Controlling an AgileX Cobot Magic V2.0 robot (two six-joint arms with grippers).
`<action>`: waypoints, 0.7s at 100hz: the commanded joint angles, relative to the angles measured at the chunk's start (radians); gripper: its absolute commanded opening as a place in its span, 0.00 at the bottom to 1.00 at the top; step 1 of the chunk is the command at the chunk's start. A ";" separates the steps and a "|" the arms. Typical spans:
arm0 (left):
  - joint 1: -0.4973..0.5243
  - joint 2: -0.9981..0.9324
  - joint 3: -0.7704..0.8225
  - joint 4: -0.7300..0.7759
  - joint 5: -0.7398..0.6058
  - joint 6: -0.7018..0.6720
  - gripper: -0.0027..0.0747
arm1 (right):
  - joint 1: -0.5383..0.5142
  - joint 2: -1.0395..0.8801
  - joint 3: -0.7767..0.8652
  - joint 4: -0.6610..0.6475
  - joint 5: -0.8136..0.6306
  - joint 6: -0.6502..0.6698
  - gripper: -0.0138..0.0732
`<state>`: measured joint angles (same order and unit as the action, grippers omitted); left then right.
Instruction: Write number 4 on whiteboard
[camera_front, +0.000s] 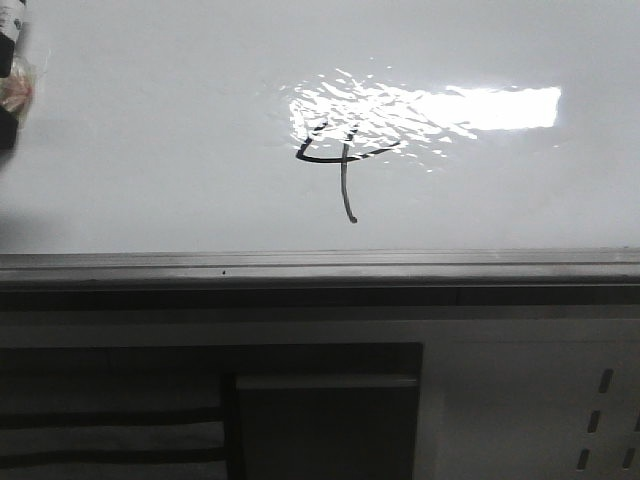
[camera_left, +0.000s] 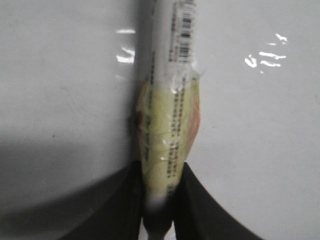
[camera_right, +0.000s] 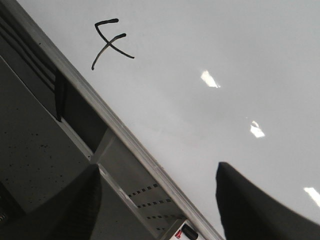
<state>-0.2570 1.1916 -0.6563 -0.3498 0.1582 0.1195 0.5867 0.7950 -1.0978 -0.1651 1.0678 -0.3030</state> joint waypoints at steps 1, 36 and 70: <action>0.005 0.002 -0.029 -0.010 -0.071 -0.009 0.19 | -0.001 -0.002 -0.022 -0.020 -0.065 0.036 0.66; 0.005 -0.129 -0.080 0.100 0.090 -0.009 0.48 | -0.001 -0.002 -0.022 -0.030 -0.053 0.298 0.66; 0.005 -0.514 -0.123 0.226 0.455 -0.009 0.47 | -0.001 -0.071 0.120 -0.030 -0.201 0.416 0.60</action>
<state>-0.2570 0.7728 -0.7671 -0.1318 0.5960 0.1191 0.5867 0.7621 -1.0236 -0.1747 1.0071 0.0810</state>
